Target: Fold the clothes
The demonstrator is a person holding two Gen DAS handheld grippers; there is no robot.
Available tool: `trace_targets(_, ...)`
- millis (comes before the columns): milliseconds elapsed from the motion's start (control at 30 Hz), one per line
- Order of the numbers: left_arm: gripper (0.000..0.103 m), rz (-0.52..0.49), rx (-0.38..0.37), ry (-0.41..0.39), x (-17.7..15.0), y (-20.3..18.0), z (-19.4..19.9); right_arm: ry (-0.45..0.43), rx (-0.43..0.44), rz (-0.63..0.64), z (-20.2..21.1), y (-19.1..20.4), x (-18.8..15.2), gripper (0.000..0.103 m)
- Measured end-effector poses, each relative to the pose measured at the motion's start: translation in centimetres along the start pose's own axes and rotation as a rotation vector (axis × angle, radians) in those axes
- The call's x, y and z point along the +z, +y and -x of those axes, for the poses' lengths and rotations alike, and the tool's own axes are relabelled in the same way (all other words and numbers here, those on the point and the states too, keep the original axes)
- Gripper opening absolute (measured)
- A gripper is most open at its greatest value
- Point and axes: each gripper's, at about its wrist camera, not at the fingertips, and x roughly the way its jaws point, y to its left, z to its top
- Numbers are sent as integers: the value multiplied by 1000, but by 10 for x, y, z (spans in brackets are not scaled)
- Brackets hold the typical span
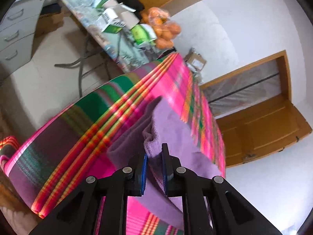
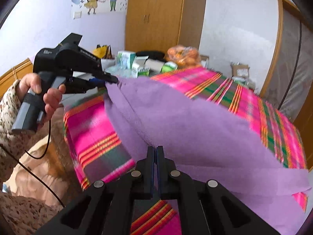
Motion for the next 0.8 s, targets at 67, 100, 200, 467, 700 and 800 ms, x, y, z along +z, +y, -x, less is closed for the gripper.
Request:
trace_targets(67, 13, 7, 12, 7, -1, 4, -2, 29, 11, -5, -9, 0, -5, 3)
trace_targets(100, 13, 10, 17, 10, -2, 6, -3, 40, 16, -9, -14, -1, -7, 3)
trace_targets(200, 13, 20, 35, 20, -4, 11, -7, 71, 32, -27, -24, -3, -14, 3)
trace_targets(467, 16, 28, 81, 34, -8, 17, -9, 102, 81, -71, -30, -7, -21, 9)
trace_targets(700, 19, -26, 153, -39, -17, 1, 12, 109, 169, -114, -22, -13, -25, 9)
trace_targets(800, 19, -53, 177, -85, -22, -6, 26, 97, 182, -140, -15, -19, -28, 9)
